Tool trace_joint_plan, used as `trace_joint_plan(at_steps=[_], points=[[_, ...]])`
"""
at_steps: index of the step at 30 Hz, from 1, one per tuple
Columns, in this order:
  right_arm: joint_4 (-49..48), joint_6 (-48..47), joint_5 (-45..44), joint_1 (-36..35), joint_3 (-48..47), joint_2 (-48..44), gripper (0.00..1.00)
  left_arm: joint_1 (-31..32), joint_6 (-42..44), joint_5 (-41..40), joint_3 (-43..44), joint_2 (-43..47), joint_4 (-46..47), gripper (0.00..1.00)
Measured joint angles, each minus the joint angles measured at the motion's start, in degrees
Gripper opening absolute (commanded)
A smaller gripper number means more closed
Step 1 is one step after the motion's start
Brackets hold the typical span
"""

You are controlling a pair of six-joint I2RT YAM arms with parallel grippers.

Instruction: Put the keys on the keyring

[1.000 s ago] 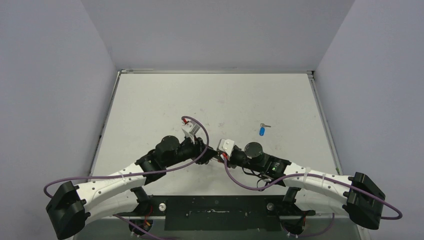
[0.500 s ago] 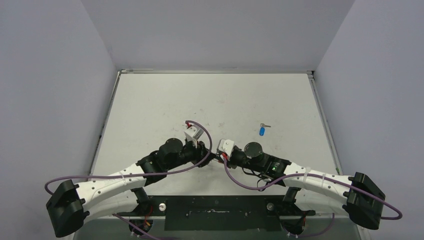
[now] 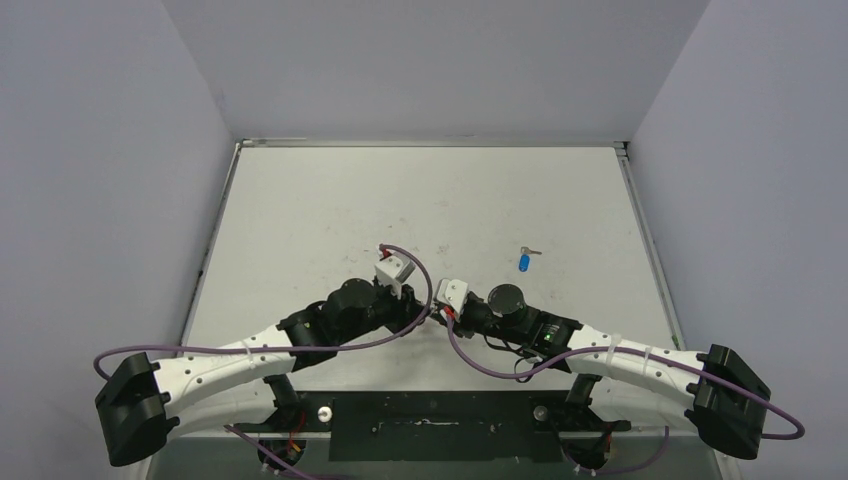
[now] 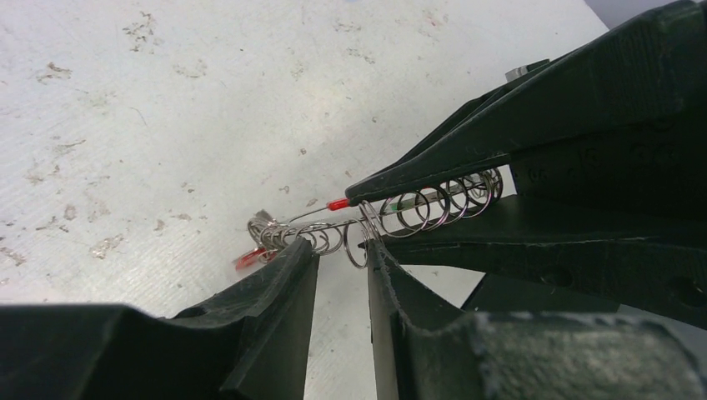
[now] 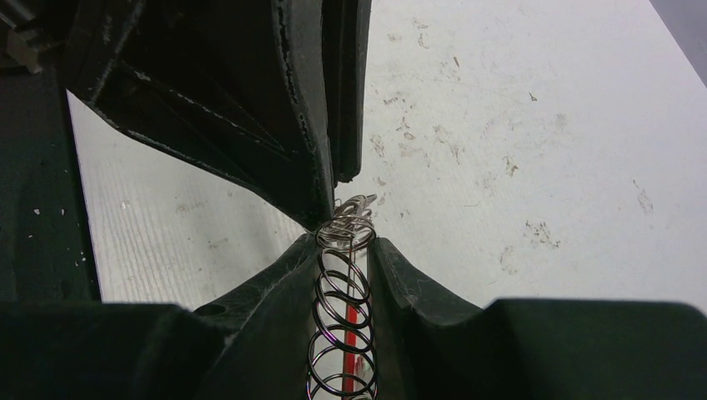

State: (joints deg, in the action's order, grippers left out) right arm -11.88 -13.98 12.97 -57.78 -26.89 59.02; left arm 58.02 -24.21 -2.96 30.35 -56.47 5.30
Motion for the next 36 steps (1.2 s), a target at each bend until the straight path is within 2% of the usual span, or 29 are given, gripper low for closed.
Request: trace_joint_plan(at_steps=[10, 19, 26, 32, 36], points=[[0.02, -0.37, 0.07, 0.00, -0.42, 0.00, 0.00, 1.46, 1.14, -8.85, 1.09, 1.77, -7.96, 0.24], [0.00, -0.46, 0.24, 0.00, -0.79, 0.00, 0.00, 1.66, -0.37, -10.29, 0.85, 6.58, -8.22, 0.24], [-0.02, -0.61, 0.24, 0.00, -0.79, -0.04, 0.00, 1.66, -8.70, -8.90, -4.68, 12.52, -1.36, 0.28], [-0.02, -0.63, 0.24, 0.00, -0.79, -0.87, 0.00, 1.66, -18.84, -7.13, -7.76, 12.46, 2.89, 0.36], [-0.07, -0.66, 0.24, 0.00, -0.79, -1.46, 0.00, 1.60, -25.09, -6.58, -8.94, 12.02, 6.97, 0.37]])
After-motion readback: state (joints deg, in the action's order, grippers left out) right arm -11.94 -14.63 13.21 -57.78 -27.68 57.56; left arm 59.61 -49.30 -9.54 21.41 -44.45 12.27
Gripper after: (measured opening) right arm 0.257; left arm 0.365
